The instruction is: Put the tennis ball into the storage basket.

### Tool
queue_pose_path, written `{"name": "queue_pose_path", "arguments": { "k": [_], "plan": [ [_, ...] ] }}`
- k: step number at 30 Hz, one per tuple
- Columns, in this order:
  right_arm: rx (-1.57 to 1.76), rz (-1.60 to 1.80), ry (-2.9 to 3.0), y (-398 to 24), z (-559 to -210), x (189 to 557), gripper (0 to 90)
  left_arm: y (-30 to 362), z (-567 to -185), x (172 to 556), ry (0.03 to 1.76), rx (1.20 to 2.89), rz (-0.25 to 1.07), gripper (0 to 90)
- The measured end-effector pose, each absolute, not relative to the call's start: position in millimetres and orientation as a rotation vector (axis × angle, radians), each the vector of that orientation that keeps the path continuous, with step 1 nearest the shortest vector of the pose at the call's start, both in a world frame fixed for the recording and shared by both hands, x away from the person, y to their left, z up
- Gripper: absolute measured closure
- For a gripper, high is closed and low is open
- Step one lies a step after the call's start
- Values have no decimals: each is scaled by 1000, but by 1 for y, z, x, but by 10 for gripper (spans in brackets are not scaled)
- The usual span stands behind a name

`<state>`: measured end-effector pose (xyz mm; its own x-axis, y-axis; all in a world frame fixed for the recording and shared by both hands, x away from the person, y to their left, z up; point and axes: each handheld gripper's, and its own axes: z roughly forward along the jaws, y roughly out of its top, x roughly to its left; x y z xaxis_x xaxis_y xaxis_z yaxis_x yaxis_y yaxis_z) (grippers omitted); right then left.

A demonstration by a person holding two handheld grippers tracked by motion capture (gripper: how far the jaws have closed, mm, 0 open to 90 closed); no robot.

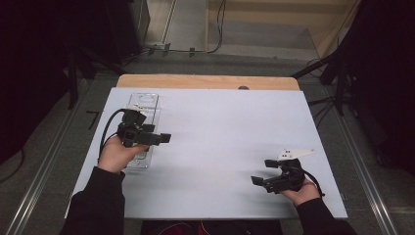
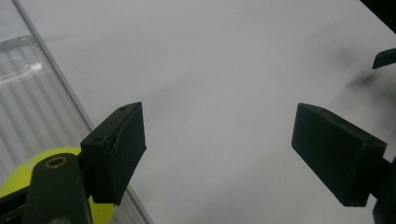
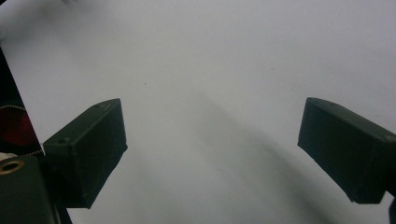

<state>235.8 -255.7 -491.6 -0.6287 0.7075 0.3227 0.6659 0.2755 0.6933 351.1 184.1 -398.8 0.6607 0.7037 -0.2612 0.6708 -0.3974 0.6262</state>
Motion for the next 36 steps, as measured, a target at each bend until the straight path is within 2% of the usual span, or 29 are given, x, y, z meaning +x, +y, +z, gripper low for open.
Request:
{"name": "queue_pose_path", "arguments": {
  "k": [13, 31, 36],
  "plan": [
    [1339, 1303, 2471, -256, -491, 236, 61, 174, -410, 329, 958, 2177, 6, 181],
    [1346, 1306, 2472, -256, -492, 236, 61, 175, -436, 302, 912, 2163, 13, 206],
    [1348, 1303, 2475, -256, -492, 236, 61, 176, -443, 291, 851, 2170, 41, 206]
  ]
}}
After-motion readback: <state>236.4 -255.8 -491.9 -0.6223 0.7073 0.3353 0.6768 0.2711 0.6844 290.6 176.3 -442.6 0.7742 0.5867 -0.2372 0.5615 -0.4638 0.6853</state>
